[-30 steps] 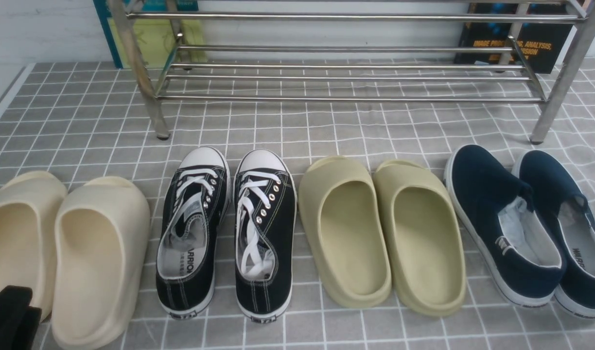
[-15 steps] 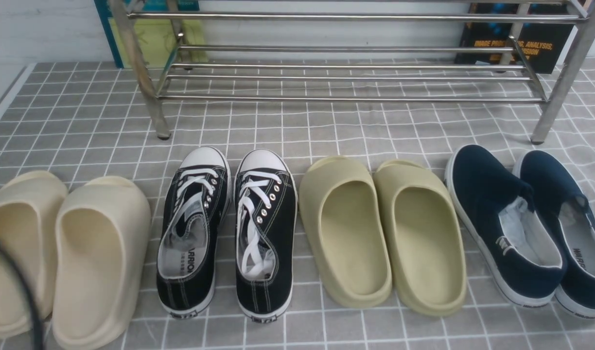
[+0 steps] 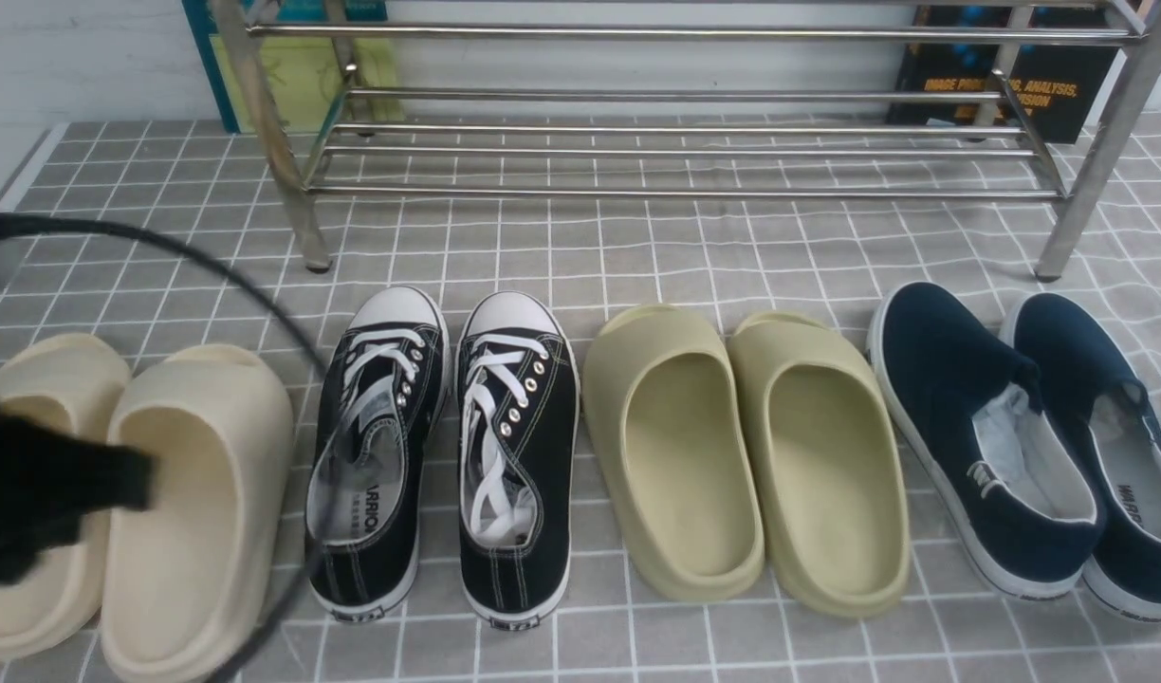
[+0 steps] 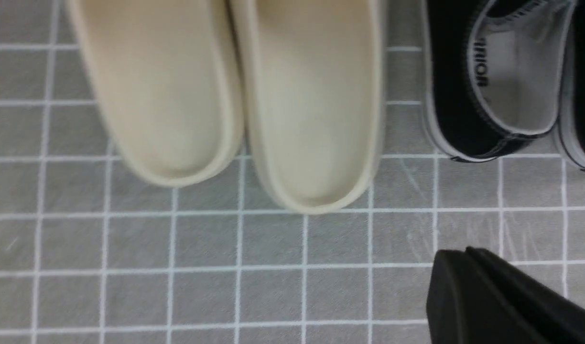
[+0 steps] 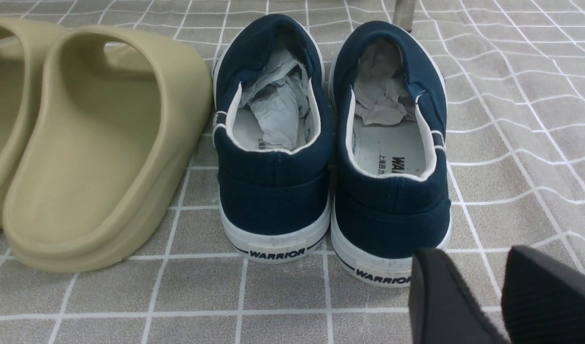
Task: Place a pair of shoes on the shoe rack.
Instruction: Use the left arm to grab the shoe closest to it
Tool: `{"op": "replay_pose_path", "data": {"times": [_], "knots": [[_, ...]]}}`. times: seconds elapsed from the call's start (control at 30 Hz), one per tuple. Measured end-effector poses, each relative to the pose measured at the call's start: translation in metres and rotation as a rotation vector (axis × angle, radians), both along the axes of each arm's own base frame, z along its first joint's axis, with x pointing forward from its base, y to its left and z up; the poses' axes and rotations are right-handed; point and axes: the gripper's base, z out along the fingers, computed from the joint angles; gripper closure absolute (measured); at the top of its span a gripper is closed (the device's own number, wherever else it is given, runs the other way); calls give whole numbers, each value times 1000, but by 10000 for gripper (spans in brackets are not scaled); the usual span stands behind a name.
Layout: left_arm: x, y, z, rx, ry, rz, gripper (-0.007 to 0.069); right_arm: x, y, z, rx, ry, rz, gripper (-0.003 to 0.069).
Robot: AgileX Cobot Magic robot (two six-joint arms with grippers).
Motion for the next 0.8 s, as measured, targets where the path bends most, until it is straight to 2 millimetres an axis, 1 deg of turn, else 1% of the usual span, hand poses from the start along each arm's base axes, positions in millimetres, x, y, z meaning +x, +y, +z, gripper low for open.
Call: {"op": "replay_pose_path", "data": {"times": [0.03,0.07,0.1,0.13,0.17,0.2,0.23,0.3,0.33,0.4,0.47,0.5,0.53,0.57,0.6,0.63,0.67,0.7,0.73,0.77,0.8], "knots": [[12,-11,-8,-10,14,-20,564,0,0,0,0,0,0,420],[15,-13,-10,-8,22,-21,551,0,0,0,0,0,0,420],[27,-24,-19,-16,37,-33,491,0,0,0,0,0,0,420],[29,-25,-21,-14,46,-34,474,0,0,0,0,0,0,420],[36,-30,-26,-14,52,-40,438,0,0,0,0,0,0,420],[48,-36,-37,-13,70,-40,355,0,0,0,0,0,0,420],[57,-40,-46,-5,78,-37,312,0,0,0,0,0,0,420],[64,-42,-53,2,82,-25,272,0,0,0,0,0,0,420],[74,-44,-62,10,86,1,221,0,0,0,0,0,0,420],[87,-48,-77,14,94,46,185,0,0,0,0,0,0,420],[97,-51,-91,19,113,71,175,0,0,0,0,0,0,420],[98,-51,-94,20,119,72,175,0,0,0,0,0,0,420],[104,-54,-105,22,140,82,178,0,0,0,0,0,0,420],[107,-55,-112,22,152,85,183,0,0,0,0,0,0,420],[112,-58,-122,26,175,89,200,0,0,0,0,0,0,420],[112,-58,-122,24,173,88,204,0,0,0,0,0,0,420],[117,-60,-136,33,200,88,241,0,0,0,0,0,0,420],[119,-61,-141,36,209,88,263,0,0,0,0,0,0,420],[119,-61,-142,37,213,88,268,0,0,0,0,0,0,420],[121,-62,-150,45,231,87,322,0,0,0,0,0,0,420],[122,-62,-153,51,236,86,351,0,0,0,0,0,0,420]]}}
